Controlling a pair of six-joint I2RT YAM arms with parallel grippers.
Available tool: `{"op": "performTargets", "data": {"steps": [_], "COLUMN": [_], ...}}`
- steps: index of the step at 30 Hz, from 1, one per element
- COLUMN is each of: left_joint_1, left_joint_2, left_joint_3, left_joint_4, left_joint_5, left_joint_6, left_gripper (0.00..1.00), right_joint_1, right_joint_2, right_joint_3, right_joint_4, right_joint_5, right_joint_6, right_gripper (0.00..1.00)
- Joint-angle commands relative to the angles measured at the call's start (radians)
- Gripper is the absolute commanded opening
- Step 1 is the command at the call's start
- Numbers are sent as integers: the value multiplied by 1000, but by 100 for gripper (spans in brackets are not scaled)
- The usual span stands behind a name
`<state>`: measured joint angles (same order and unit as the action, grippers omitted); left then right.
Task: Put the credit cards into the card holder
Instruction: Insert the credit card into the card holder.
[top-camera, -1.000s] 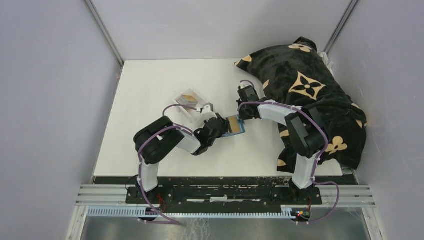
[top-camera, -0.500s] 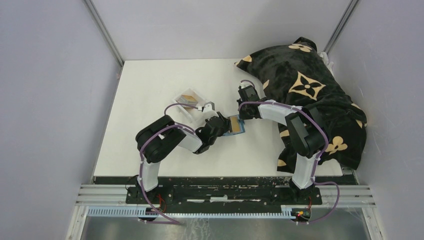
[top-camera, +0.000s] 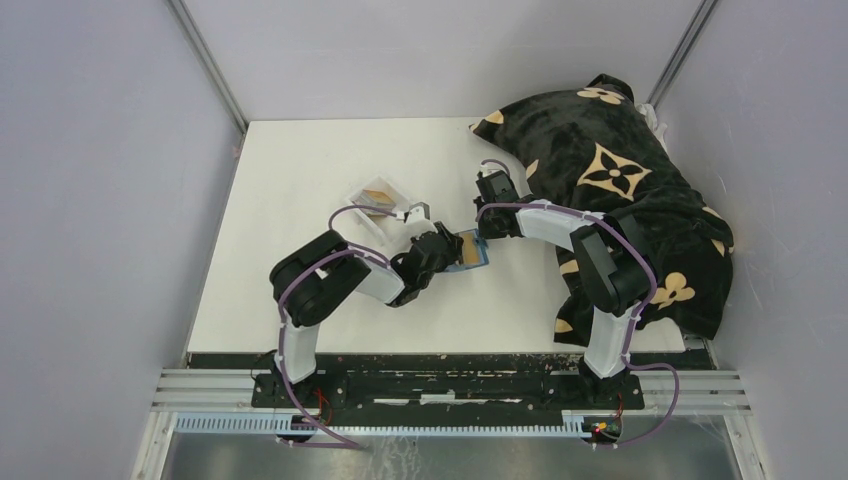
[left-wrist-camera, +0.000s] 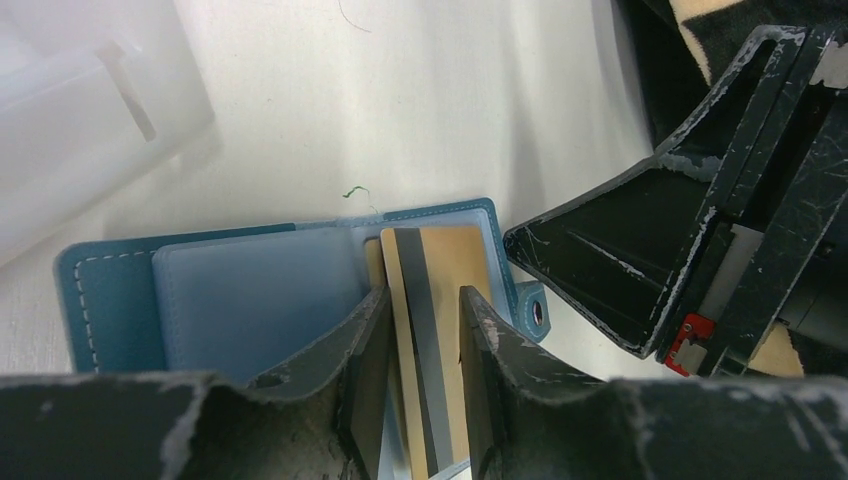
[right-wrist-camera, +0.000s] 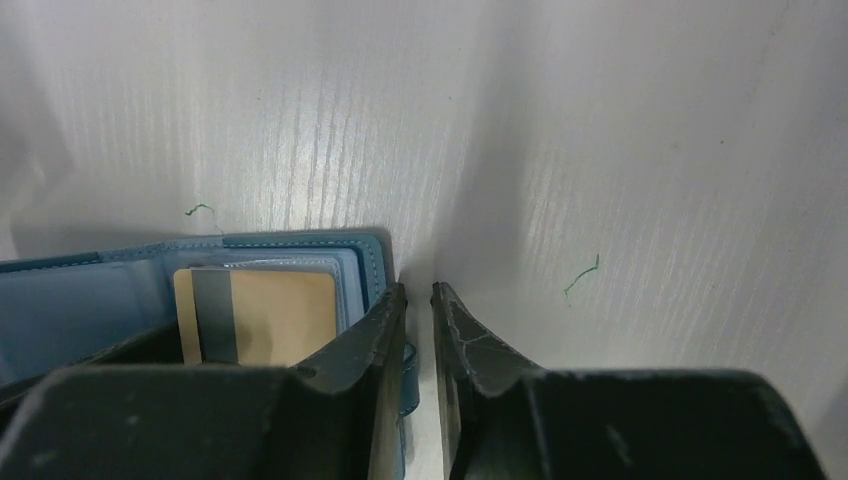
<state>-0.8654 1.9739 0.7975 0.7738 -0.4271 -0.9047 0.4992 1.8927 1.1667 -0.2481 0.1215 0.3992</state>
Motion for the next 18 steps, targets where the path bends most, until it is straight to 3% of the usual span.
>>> {"op": "performTargets", "data": {"steps": [1, 11, 18], "left_joint_1": [-3, -3, -4], "left_joint_2": [-61, -149, -185], "left_joint_3": [-15, -5, 37], "left_joint_4": [-74, -141, -177], "left_joint_5": [-21, -71, -75], "left_joint_6": [38, 105, 168], "left_gripper": [40, 54, 56], "right_joint_1": [15, 16, 16], "right_joint_2": [-20, -58, -95], "right_joint_3": [2, 20, 21], "right_joint_4": [22, 6, 37], "right_joint_5": [-8, 44, 79], "right_joint_6": [20, -16, -55], "right_gripper": [26, 42, 46]}}
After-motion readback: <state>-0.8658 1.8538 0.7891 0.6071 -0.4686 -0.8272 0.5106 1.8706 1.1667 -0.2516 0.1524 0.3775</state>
